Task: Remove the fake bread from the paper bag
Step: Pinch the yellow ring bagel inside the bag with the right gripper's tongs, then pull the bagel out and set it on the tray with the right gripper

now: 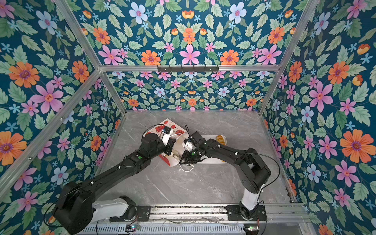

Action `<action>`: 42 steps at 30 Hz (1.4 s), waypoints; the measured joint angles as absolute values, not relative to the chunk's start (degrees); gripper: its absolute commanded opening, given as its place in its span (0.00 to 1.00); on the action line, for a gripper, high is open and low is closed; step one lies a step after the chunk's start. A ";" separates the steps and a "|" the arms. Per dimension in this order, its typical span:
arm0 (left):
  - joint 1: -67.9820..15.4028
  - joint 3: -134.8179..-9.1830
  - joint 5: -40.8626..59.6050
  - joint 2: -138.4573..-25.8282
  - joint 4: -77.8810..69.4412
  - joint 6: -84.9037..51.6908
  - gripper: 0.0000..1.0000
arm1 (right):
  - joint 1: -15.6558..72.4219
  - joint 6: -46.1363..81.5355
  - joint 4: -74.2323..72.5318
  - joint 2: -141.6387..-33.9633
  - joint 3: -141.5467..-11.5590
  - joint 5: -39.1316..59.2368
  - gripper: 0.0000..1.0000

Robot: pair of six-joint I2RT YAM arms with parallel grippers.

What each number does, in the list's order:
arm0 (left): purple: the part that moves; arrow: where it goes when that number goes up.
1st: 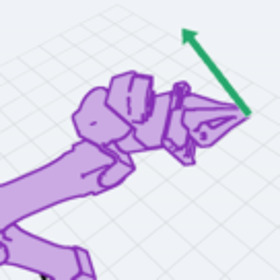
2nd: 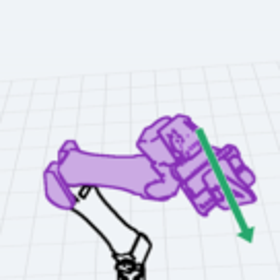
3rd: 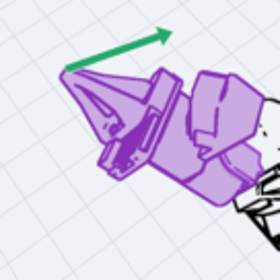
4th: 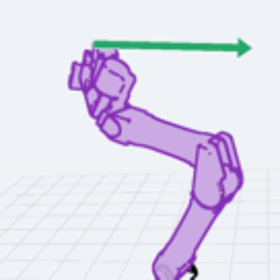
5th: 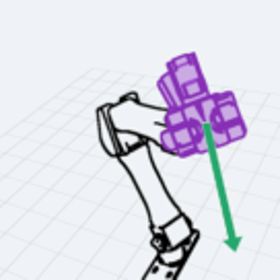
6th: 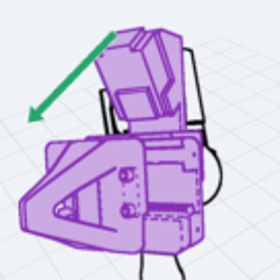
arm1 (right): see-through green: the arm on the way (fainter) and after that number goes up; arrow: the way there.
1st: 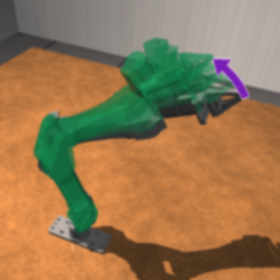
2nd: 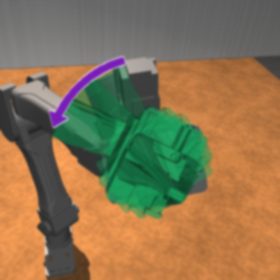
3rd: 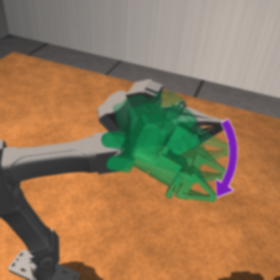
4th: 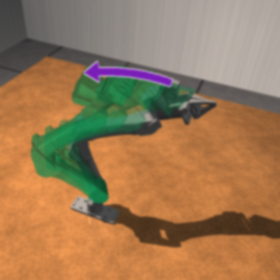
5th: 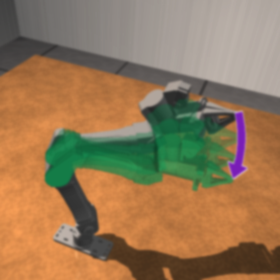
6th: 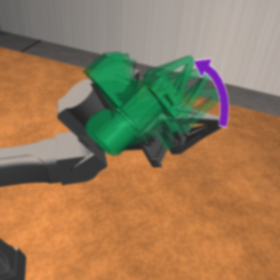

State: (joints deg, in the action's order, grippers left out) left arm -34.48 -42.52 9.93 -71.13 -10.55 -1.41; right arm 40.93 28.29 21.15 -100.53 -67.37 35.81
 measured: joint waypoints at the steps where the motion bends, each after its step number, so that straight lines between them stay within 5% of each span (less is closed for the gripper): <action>1: -34.48 -42.41 9.93 -71.13 -10.66 -1.45 0.00 | 40.91 28.34 21.06 -100.62 -67.46 35.99 0.32; 10: -34.48 -41.80 9.63 -70.63 -10.74 -1.39 0.00 | 40.91 28.47 21.30 -98.50 -66.63 34.94 0.20; 29: -34.48 -42.19 7.31 -71.55 -12.40 -1.85 0.00 | 40.58 28.88 28.97 -79.66 -56.64 26.37 0.19; 42: -34.46 -43.92 3.16 -74.11 -13.69 -4.36 0.00 | 32.80 28.25 42.15 -57.56 -50.50 21.52 0.20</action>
State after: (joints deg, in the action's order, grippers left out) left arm -34.46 -43.92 3.16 -74.11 -13.69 -4.36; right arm 32.80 28.25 42.15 -57.56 -50.50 21.52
